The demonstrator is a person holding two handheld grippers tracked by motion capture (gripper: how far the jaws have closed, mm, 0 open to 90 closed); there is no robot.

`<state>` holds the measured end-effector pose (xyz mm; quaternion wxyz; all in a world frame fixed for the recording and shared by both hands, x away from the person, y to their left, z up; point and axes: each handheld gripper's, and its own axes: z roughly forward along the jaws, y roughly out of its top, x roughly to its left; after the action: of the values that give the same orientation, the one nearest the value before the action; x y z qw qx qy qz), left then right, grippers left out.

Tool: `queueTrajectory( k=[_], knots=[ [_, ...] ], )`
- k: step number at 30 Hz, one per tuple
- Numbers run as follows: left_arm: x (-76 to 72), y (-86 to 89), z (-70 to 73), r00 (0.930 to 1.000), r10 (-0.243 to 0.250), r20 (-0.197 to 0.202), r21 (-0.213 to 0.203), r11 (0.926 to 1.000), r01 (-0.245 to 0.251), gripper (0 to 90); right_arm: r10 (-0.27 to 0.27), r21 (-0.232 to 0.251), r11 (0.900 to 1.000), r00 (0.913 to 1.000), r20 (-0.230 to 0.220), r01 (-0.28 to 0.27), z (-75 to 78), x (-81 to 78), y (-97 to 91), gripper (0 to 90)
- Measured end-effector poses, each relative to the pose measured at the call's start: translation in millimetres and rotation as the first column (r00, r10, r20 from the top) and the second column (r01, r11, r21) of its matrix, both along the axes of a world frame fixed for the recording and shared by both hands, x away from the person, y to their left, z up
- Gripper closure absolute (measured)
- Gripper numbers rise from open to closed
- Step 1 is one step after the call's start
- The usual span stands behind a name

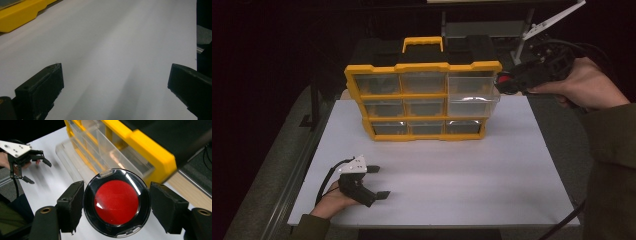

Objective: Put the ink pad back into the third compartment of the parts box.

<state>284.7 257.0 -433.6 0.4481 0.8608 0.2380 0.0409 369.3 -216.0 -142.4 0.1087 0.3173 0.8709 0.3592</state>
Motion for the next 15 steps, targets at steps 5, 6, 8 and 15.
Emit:
queueTrajectory(
  k=[5,6,8,15],
  knots=[
    [-1.3,-0.3,0.1,1.0000,-0.008,0.000,0.000,1.0000,0.008,0.0,0.022,-0.002,0.9998,0.9998,0.002,-0.022,0.6,7.7,16.8,28.7],
    [-1.4,0.0,-0.1,1.0000,-0.009,0.000,0.001,1.0000,0.009,0.0,0.028,-0.001,0.9996,0.9996,0.000,-0.028,0.2,9.3,20.2,28.7],
    [-1.9,0.6,-0.3,1.0000,-0.008,-0.002,-0.004,1.0000,0.008,0.0,0.033,0.000,0.9995,0.9995,-0.002,-0.033,-1.2,12.7,26.4,28.6],
    [-2.6,2.2,0.4,1.0000,-0.006,0.000,-0.006,1.0000,0.006,0.0,0.046,-0.002,0.9989,0.9988,-0.014,-0.046,-8.4,22.3,43.8,28.6]
  ],
)
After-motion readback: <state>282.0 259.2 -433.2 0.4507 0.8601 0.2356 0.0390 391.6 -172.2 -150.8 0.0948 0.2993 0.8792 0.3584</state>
